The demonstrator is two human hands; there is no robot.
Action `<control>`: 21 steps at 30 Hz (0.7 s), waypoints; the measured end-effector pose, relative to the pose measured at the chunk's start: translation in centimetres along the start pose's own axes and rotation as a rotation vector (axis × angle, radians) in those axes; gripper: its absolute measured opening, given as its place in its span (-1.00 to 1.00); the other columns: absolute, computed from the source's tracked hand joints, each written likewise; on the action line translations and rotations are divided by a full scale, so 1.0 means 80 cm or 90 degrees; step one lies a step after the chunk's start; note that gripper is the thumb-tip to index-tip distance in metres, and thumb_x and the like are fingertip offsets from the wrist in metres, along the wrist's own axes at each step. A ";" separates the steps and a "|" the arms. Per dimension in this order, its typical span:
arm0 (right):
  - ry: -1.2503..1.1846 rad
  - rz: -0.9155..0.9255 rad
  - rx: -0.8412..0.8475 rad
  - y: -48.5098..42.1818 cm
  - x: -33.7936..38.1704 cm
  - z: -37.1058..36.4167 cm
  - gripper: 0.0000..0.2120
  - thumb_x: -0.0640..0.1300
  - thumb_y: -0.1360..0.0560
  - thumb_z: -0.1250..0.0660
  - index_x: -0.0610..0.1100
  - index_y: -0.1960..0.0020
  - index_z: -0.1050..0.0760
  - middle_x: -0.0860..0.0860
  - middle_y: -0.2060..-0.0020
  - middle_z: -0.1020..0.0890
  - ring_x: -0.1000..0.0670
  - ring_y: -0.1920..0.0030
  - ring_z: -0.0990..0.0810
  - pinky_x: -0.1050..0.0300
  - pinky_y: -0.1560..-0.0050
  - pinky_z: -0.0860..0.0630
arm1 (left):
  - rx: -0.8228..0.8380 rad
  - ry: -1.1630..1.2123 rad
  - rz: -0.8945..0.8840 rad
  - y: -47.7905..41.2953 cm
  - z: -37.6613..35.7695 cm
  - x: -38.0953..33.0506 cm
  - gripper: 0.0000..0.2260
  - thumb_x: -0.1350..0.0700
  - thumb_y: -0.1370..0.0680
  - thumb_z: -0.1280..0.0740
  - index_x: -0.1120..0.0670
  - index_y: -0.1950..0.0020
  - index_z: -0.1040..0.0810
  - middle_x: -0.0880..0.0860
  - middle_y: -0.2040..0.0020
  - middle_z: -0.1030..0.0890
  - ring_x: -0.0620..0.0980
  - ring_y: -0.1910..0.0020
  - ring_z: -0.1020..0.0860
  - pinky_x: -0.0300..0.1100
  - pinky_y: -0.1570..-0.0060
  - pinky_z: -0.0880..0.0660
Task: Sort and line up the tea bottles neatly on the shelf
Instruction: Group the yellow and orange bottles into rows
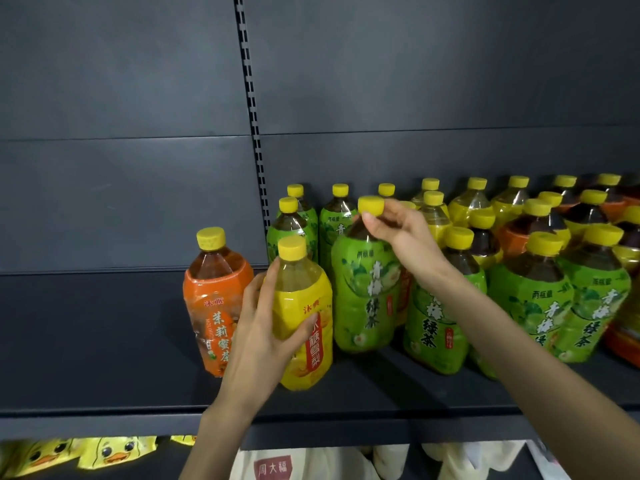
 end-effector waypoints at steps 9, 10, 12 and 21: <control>0.053 -0.006 -0.055 -0.106 -0.001 -0.017 -0.84 0.00 -0.51 -0.33 -0.02 -0.05 -0.54 0.02 0.00 -0.67 -0.01 -0.08 -0.62 -0.11 -0.26 -0.45 | 0.015 0.005 -0.020 0.009 0.000 0.005 -0.30 -0.15 -0.46 -0.30 -0.29 -0.47 0.05 -0.13 -0.47 -0.12 -0.23 -0.43 -0.12 -0.44 -0.30 -0.15; 0.074 -0.014 -0.053 -0.113 -0.007 -0.022 -0.83 -0.02 -0.52 -0.33 -0.04 -0.07 -0.52 0.00 -0.02 -0.66 -0.02 -0.10 -0.60 -0.10 -0.27 -0.44 | 0.009 -0.003 -0.018 0.010 -0.001 0.005 -0.30 -0.14 -0.46 -0.29 -0.31 -0.46 0.07 -0.14 -0.43 -0.12 -0.25 -0.41 -0.12 -0.55 -0.26 -0.11; 0.122 -0.034 -0.048 -0.124 -0.023 -0.026 -0.80 -0.03 -0.52 -0.34 -0.09 -0.11 -0.50 -0.04 -0.05 -0.64 -0.05 -0.12 -0.58 -0.10 -0.27 -0.44 | -0.002 -0.017 -0.016 0.012 -0.003 0.007 -0.29 -0.15 -0.46 -0.28 -0.36 -0.46 0.11 -0.17 -0.37 -0.10 -0.26 -0.37 -0.11 -0.63 -0.21 -0.08; 0.301 -0.098 0.065 -0.139 -0.065 -0.034 -0.71 -0.13 -0.49 -0.40 -0.26 -0.13 -0.51 -0.15 -0.07 -0.61 -0.12 -0.12 -0.56 -0.08 -0.23 -0.46 | -0.012 -0.005 -0.027 0.015 -0.007 0.011 -0.34 -0.26 -0.44 -0.18 -0.39 -0.43 0.13 -0.29 -0.36 -0.04 -0.46 -0.36 -0.01 -0.59 -0.18 -0.13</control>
Point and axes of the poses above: each hand's wrist, its own y-axis away from the middle knuckle, its own z-axis out of the back of the hand, x = y × z, the point moved 2 cm from there along -y, towards the middle knuckle
